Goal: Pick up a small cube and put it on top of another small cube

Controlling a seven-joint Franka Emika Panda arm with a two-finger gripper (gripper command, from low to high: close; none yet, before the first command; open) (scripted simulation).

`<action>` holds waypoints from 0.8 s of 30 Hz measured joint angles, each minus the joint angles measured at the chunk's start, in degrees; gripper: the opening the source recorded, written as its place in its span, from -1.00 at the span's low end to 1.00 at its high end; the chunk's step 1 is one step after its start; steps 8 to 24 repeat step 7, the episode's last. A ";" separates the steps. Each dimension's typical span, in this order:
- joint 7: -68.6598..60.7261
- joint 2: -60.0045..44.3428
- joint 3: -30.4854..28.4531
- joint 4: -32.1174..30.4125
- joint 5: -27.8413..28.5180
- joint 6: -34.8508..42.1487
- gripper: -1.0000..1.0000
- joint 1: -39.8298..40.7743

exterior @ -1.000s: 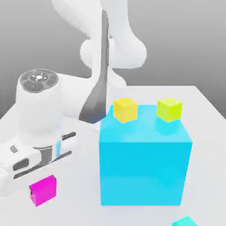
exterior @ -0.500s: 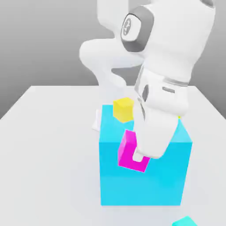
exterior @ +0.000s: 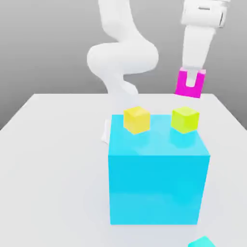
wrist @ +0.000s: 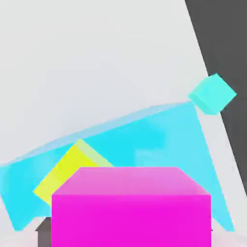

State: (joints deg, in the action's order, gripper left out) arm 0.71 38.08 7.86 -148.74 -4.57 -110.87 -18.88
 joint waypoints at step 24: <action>0.27 -1.67 0.60 -6.32 -1.38 -7.87 1.00 -0.12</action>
